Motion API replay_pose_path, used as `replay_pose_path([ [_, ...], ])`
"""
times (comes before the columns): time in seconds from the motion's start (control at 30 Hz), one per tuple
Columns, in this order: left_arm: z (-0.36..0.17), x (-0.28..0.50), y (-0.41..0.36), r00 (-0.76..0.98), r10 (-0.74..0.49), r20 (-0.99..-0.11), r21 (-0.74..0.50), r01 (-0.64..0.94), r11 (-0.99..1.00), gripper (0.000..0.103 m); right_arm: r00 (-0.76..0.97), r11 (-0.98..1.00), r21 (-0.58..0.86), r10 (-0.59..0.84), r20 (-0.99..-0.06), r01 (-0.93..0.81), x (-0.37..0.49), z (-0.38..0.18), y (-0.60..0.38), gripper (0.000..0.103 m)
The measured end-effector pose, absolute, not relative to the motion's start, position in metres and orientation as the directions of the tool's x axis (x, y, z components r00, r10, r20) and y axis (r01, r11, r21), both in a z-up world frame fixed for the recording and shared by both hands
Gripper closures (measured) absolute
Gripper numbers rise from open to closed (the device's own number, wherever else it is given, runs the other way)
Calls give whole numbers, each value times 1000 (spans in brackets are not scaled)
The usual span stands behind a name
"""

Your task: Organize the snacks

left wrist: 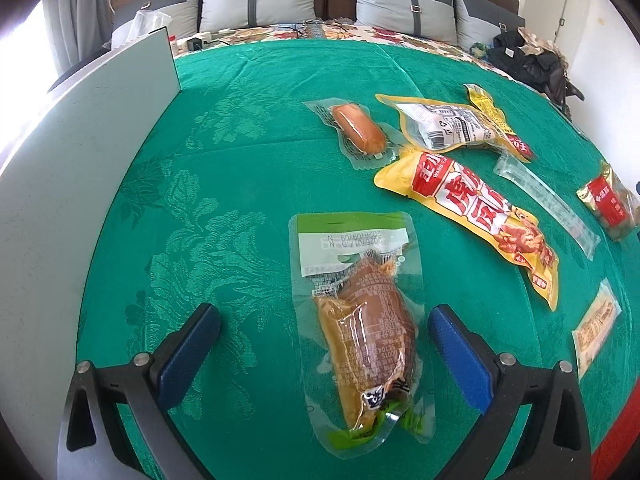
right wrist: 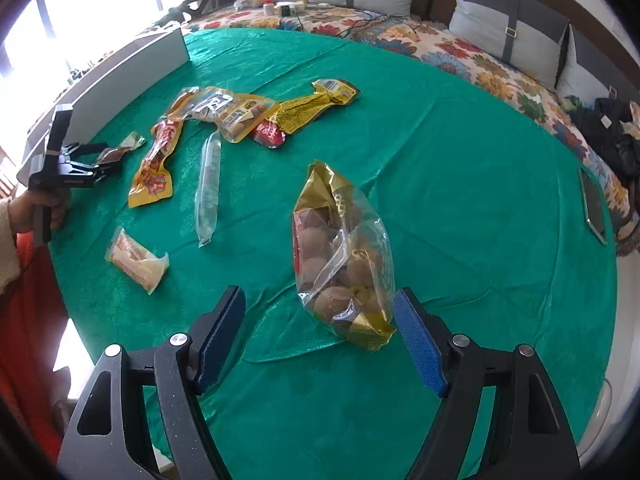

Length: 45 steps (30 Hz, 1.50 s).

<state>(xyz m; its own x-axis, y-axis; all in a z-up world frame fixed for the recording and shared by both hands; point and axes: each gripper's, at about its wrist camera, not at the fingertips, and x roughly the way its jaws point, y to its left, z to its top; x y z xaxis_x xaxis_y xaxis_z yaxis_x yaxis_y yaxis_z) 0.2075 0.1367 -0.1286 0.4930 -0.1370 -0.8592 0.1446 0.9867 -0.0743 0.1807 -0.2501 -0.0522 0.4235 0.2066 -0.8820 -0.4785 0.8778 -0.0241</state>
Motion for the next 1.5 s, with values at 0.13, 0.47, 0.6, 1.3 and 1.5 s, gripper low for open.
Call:
replay_pose_path([
  [0.13,-119,207,138,438,-204,-875,-151,153,977,9,387,825,-171,61,-920,-538,197,-78,-213,17],
  [0.47,-117,215,87,374,-95,-922,-11,220,975,48,255,865,-208,-96,-962,-458,230,-100,-234,41],
  [0.6,-102,202,97,407,-158,-900,-78,205,976,72,236,932,-86,-1,-972,-351,233,-90,-258,46],
  [1.3,-121,177,106,424,-95,-901,-23,171,985,58,406,935,339,352,-843,-106,186,-58,-270,46],
  [1.5,-109,178,111,461,-186,-868,-130,150,980,75,419,917,380,396,-817,-126,185,-47,-253,46],
])
